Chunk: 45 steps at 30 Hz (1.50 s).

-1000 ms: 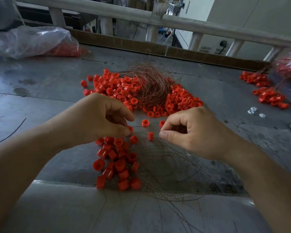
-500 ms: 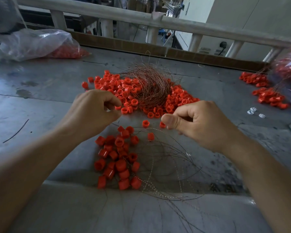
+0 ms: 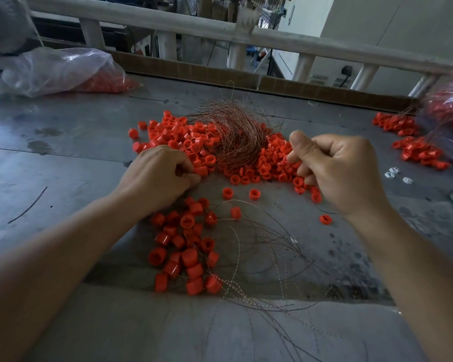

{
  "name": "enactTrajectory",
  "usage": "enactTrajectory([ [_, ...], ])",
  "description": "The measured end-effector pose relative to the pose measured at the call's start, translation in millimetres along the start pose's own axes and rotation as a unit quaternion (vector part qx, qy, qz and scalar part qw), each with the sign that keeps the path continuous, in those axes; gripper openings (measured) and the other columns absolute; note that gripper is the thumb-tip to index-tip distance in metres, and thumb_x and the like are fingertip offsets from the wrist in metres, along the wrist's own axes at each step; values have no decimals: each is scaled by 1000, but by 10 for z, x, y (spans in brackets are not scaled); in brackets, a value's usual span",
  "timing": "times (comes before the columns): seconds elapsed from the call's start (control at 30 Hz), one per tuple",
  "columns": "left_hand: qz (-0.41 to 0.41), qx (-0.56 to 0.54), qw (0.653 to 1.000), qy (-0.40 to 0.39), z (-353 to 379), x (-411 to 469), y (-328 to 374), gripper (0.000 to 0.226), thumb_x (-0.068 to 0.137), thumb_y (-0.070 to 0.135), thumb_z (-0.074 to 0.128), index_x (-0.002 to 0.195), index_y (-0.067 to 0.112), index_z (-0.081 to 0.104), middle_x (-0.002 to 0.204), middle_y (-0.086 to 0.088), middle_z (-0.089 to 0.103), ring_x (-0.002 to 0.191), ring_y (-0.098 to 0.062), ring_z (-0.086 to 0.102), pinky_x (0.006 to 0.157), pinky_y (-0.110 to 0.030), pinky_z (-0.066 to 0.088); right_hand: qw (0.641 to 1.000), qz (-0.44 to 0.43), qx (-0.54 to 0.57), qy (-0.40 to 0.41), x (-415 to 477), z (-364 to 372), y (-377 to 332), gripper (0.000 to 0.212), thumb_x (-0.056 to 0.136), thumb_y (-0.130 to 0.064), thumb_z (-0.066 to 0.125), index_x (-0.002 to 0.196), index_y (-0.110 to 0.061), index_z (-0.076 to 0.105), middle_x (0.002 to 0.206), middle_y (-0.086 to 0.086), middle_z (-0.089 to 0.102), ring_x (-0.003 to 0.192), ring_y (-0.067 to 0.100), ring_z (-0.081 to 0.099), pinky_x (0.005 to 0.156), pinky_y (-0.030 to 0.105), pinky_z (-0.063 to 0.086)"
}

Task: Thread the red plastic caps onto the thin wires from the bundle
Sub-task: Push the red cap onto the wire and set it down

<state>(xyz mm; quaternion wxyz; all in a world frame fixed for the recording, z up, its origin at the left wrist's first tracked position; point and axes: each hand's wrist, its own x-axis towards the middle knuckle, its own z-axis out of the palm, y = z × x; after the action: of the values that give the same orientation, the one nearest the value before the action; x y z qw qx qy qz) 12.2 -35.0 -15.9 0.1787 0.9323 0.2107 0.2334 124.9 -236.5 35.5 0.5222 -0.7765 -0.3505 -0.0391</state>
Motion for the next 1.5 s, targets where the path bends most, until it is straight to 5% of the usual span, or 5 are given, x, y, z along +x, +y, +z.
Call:
enactTrajectory([
  [0.7, -45, -77, 995, 44, -101, -34, 113, 17, 70, 7, 69, 72, 21, 61, 69, 14, 58, 67, -2, 53, 57, -15, 40, 999, -16, -50, -13, 14, 18, 72, 48, 71, -58, 50, 59, -14, 65, 47, -4, 60, 43, 8, 55, 45, 20, 45],
  [0.97, -3, -138, 990, 21, -185, -177, 301, 17, 74, 13, 73, 78, 27, 64, 74, 16, 61, 68, 3, 56, 61, 3, 37, 969, -76, -204, -118, 40, 144, 229, 19, 87, -26, 60, 97, -14, 70, 98, -2, 61, 96, 14, 56, 87, 25, 41],
  [1.13, -2, -136, 991, 14, -203, -203, 328, 19, 74, 15, 72, 78, 31, 61, 74, 21, 59, 67, 8, 55, 62, 5, 35, 936, -133, -248, -213, 86, 335, 273, 35, 91, -35, 50, 118, -15, 61, 149, 1, 29, 138, 14, 17, 105, 17, 5],
  [1.33, 7, -142, 990, 13, -212, -229, 356, 21, 75, 14, 72, 78, 30, 60, 73, 22, 57, 68, 22, 49, 61, 6, 33, 904, -117, -319, -258, 122, 359, 370, 55, 92, -46, 36, 136, -13, 40, 150, -2, 26, 140, 9, 9, 111, 32, 1],
  [1.5, 10, -142, 990, 16, -232, -247, 367, 20, 75, 14, 72, 78, 31, 61, 73, 22, 57, 68, 23, 49, 62, 6, 33, 937, -152, -263, -173, 97, 320, 318, 43, 92, -34, 47, 123, -7, 55, 136, 4, 48, 134, 13, 31, 111, 34, 10],
])
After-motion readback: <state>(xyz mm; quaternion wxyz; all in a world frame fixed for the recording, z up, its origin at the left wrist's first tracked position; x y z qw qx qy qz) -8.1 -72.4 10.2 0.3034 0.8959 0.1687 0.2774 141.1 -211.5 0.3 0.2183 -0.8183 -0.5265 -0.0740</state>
